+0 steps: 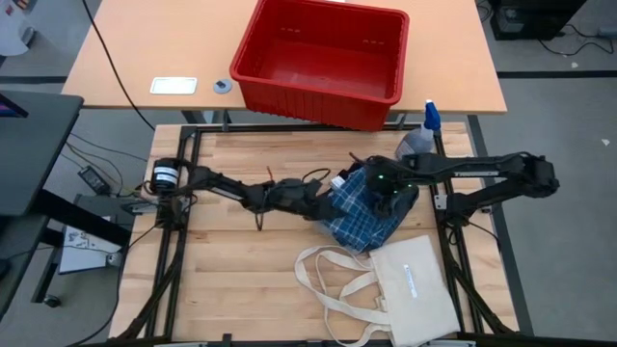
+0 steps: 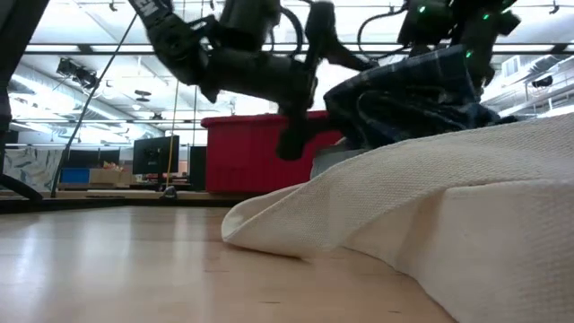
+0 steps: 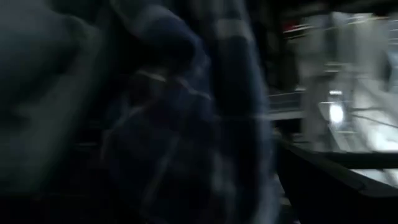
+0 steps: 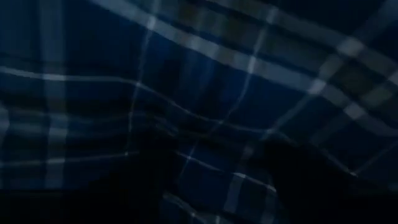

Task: Fold laundry
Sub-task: Put the blue polo shirt into the red organizer bin

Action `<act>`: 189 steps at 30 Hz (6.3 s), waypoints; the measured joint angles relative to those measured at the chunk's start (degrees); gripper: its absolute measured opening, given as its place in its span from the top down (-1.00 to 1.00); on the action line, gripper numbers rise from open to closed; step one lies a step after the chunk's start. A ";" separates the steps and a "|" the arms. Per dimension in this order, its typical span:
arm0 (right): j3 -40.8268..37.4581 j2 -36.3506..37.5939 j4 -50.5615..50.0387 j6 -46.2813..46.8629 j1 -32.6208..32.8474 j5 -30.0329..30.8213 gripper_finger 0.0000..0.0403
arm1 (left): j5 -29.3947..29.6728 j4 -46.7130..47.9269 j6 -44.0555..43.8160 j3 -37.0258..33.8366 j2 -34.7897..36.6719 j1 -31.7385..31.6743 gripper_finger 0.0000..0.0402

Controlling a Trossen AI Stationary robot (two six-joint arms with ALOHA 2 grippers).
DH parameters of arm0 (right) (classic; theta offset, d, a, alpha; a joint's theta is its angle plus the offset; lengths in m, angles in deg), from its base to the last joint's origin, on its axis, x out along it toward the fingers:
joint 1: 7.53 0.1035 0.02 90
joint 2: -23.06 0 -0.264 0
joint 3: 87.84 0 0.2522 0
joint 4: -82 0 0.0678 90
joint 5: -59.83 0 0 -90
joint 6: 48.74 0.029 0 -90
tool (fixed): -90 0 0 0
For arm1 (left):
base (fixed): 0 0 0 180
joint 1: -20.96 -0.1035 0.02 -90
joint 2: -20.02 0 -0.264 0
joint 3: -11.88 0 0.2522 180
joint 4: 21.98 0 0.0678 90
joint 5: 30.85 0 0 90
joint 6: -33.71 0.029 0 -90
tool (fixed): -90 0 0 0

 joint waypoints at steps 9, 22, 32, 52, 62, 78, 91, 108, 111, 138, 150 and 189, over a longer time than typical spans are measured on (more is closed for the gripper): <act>3.47 -8.40 8.60 -8.94 -6.58 4.99 -0.37 | -7.88 16.83 5.39 1.21 1.08 -7.48 -0.56; 11.58 -3.71 -2.20 -6.18 -9.70 -0.68 -0.34 | -13.17 6.94 -1.34 1.21 1.06 -7.84 -0.51; 21.07 1.17 -17.03 2.29 -9.30 -10.83 -0.32 | -12.85 0.42 -3.36 3.65 1.30 -6.01 -0.04; -9.24 7.78 7.24 6.89 -10.96 -13.64 -0.44 | -1.31 15.51 3.70 5.85 -1.17 -4.51 -0.70; -10.16 5.64 14.40 6.93 -11.01 -12.96 -0.43 | -1.68 15.87 3.16 10.75 -6.75 -3.96 -0.31; -2.04 24.44 -10.80 22.01 -10.70 -18.25 -0.40 | -10.58 24.44 13.61 16.18 0.53 -10.38 0.81; -24.74 35.49 19.34 55.62 -6.06 -29.00 -0.40 | -12.07 35.85 19.38 16.14 1.19 -10.27 0.55; -40.15 36.86 49.53 77.27 1.58 -15.08 -0.85 | -7.55 51.21 46.51 16.12 6.56 -11.87 -0.48; -40.15 36.67 49.46 78.47 1.32 -14.49 -0.83 | -7.27 58.81 49.82 15.97 9.02 -12.21 -0.48; -40.13 36.41 50.70 79.74 -5.24 -14.55 -0.77 | 25.11 46.68 80.92 27.21 -1.84 10.15 -0.70; -40.13 36.38 51.25 78.88 -5.13 -14.47 -0.77 | 30.61 44.74 94.46 27.99 -8.17 10.43 -0.96; -18.25 35.58 23.12 64.10 3.32 -7.29 -0.73 | 33.65 71.12 81.02 45.31 -9.56 2.12 0.83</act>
